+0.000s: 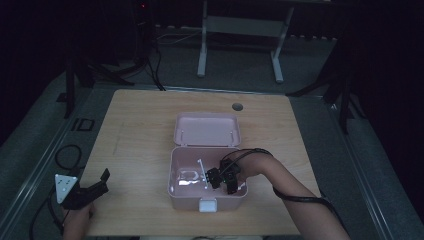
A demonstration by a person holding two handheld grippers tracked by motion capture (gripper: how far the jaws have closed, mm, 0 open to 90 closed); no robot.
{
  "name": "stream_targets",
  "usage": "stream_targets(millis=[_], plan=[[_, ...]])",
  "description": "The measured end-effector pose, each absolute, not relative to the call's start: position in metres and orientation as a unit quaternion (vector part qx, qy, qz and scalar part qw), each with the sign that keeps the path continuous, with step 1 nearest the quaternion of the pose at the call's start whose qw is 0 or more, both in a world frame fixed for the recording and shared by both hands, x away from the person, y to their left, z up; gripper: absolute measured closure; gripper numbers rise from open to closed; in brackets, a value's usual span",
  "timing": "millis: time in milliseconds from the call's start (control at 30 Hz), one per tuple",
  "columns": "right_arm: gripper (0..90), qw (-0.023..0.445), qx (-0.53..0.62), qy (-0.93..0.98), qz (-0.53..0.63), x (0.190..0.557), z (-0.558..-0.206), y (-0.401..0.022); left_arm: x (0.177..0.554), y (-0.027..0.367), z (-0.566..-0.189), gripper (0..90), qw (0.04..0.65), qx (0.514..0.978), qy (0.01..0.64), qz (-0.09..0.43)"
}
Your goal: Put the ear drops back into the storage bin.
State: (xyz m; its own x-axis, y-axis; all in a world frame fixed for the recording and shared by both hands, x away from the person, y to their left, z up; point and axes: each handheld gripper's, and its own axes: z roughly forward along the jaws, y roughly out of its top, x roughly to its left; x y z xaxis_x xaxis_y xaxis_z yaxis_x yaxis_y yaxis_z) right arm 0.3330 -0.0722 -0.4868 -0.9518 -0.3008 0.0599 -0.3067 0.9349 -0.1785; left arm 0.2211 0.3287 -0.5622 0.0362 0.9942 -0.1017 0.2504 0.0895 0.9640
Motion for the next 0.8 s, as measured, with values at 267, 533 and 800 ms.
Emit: stream_targets(millis=[267,533,800], plan=[[59.3,-0.003,0.143,-0.985,0.091,0.3313,-0.4881,-0.075,0.2212,0.3287,-0.5622,0.5,0.469,0.546,0.57,0.396],[59.2,0.0,0.144,-0.984,0.102,0.3311,-0.4897,-0.0742,0.2212,0.3288,-0.5622,0.5,0.47,0.546,0.57,0.396],[58.2,0.001,0.142,-0.984,0.107,0.3313,-0.4906,-0.0732,0.2212,0.3288,-0.5622,0.5,0.469,0.547,0.569,0.396]])
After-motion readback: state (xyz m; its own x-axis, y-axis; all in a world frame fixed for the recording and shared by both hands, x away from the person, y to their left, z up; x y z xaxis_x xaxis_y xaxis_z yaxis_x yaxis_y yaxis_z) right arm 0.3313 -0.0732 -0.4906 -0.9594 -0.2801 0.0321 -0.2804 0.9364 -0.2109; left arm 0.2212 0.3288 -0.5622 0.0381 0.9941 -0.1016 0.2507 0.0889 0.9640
